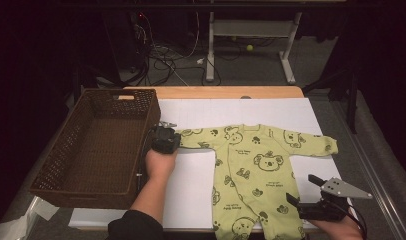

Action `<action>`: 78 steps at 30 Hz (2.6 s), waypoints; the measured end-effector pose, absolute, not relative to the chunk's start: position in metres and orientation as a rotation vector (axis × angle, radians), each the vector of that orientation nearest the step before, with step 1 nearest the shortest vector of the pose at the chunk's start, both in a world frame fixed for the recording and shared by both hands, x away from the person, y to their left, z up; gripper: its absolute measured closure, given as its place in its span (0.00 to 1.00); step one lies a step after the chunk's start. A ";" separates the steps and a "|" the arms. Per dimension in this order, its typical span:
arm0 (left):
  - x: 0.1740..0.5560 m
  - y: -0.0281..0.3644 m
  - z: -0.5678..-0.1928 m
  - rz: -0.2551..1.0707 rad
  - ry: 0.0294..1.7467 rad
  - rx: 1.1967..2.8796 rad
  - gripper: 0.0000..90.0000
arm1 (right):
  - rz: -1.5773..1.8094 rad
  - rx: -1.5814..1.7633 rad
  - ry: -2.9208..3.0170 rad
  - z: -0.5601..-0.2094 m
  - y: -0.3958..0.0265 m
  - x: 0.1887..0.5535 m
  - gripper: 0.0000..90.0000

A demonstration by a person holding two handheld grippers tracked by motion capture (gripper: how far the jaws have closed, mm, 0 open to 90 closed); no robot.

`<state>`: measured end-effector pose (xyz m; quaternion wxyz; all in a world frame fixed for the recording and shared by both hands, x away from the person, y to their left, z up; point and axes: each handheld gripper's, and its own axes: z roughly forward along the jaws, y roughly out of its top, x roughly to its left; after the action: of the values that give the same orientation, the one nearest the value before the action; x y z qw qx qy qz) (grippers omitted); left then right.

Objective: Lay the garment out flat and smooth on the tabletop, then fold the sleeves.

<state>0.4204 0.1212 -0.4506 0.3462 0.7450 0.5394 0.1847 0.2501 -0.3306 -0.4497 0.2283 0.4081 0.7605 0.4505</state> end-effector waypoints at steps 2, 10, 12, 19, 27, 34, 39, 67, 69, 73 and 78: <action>0.418 0.120 -0.445 0.504 1.378 1.933 0.91 | 1.242 1.118 2.095 -0.450 -0.330 0.250 0.00; 0.414 0.116 -0.436 0.536 1.312 1.917 0.91 | 1.242 1.121 2.099 -0.451 -0.330 0.251 0.00; 0.413 0.113 -0.436 0.548 1.284 1.924 0.91 | 1.241 1.119 2.101 -0.452 -0.330 0.251 0.00; 0.411 0.104 -0.432 0.538 1.247 1.930 0.91 | 1.237 1.126 2.097 -0.451 -0.331 0.251 0.00; 0.407 0.092 -0.422 0.536 1.179 1.921 0.91 | 1.235 1.129 2.092 -0.450 -0.332 0.250 0.00; 0.405 0.081 -0.417 0.528 1.137 1.923 0.91 | 1.236 1.131 2.097 -0.451 -0.332 0.250 0.00; 0.404 0.074 -0.413 0.522 1.111 1.925 0.91 | 1.230 1.129 2.095 -0.452 -0.333 0.250 0.00; 0.401 0.026 -0.390 0.509 0.976 1.948 0.91 | 1.240 1.145 2.087 -0.452 -0.336 0.245 0.00; 0.402 0.022 -0.389 0.508 0.966 1.949 0.91 | 1.239 1.148 2.086 -0.452 -0.337 0.245 0.00; 0.403 0.009 -0.388 0.501 0.937 1.962 0.91 | 1.236 1.151 2.086 -0.452 -0.337 0.246 0.00; 0.403 -0.012 -0.389 0.484 0.899 1.985 0.91 | 1.236 1.151 2.084 -0.452 -0.337 0.246 0.00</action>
<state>0.4033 -0.0117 -0.3890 0.4393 0.7988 0.3619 0.1947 0.2458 -0.3370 -0.4521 0.2277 0.4179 0.7564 0.4487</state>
